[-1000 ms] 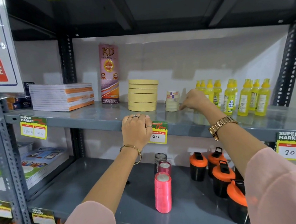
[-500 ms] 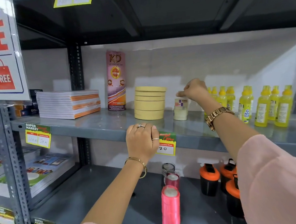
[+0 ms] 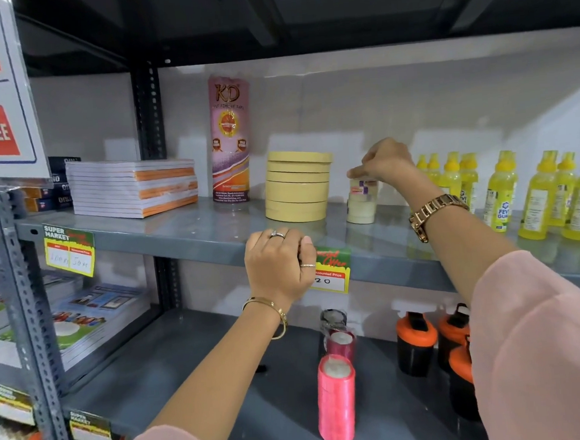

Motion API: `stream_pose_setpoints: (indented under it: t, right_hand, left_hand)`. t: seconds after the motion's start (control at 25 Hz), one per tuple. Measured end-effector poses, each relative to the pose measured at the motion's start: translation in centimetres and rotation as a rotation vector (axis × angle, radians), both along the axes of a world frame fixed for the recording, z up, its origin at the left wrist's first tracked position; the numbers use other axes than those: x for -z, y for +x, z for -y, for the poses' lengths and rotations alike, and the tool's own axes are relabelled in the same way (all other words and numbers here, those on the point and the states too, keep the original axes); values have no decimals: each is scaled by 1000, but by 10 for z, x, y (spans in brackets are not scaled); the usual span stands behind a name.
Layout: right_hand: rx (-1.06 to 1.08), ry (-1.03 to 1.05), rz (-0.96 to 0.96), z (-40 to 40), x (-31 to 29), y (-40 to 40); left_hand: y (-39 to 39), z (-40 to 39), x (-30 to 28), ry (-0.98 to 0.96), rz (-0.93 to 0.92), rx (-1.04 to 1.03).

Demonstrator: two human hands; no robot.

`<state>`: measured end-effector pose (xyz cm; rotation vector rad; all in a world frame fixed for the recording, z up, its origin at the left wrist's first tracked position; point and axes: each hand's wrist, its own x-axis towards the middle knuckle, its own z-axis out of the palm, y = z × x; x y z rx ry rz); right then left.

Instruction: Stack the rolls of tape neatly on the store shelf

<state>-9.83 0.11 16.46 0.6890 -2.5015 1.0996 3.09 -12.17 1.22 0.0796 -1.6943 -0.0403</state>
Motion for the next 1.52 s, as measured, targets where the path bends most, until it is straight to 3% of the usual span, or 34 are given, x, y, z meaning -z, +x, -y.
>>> stream_pose_setpoints:
  t: [0.4,0.8,1.0,1.16,1.52]
  right_hand:
    - [21,-117,-39,-9,5,3]
    - [152,17,-263,-51,32,51]
    - [264,76,-438,-67,56,82]
    - [362,179,-548,-87,67,101]
    - [427,176,-604,-116,92,116]
  left_hand:
    - [2,-2,-1,42,86,-7]
    - [17,-13,-12,105,211,18]
    - [21,-14,-23,107,432,-42]
    - [30,-22,-31,11,390,12]
    - [36,-50,-40,-81,325,29]
